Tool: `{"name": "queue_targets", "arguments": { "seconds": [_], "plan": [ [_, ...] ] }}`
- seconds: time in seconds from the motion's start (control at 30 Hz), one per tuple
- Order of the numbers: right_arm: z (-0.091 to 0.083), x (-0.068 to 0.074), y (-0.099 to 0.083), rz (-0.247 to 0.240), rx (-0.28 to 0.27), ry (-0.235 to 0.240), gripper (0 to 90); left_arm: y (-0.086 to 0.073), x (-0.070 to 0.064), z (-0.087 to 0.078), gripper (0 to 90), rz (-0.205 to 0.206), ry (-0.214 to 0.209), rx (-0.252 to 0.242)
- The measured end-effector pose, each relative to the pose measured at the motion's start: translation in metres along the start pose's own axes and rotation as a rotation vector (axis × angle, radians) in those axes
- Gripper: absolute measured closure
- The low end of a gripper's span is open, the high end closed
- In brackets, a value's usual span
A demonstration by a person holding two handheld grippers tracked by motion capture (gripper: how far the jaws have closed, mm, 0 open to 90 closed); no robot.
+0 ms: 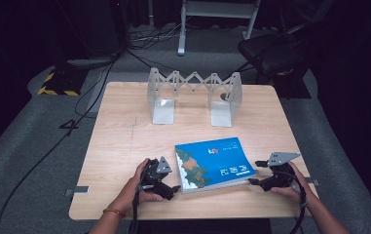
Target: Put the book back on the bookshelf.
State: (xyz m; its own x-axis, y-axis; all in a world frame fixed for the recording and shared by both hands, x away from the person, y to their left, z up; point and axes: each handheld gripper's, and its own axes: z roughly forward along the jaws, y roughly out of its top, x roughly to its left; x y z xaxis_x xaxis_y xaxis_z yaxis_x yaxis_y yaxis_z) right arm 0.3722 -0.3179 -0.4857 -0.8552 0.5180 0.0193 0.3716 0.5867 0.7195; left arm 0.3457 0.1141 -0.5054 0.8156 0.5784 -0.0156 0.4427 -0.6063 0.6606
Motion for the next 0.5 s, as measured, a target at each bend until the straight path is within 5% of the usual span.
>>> {"name": "queue_targets", "arguments": {
  "seconds": [0.23, 0.5],
  "plan": [
    [-0.0025, 0.0021, 0.0013, -0.020, -0.007, -0.004, 24.6, 0.0000, 0.0001, -0.0001, 0.4, 0.002, 0.000, 0.001],
    [0.0026, 0.0049, 0.0004, -0.021, 0.077, 0.015, 25.4, -0.0001, 0.0001, -0.0001, 0.4, 0.002, 0.000, 0.000]
  ]
}}
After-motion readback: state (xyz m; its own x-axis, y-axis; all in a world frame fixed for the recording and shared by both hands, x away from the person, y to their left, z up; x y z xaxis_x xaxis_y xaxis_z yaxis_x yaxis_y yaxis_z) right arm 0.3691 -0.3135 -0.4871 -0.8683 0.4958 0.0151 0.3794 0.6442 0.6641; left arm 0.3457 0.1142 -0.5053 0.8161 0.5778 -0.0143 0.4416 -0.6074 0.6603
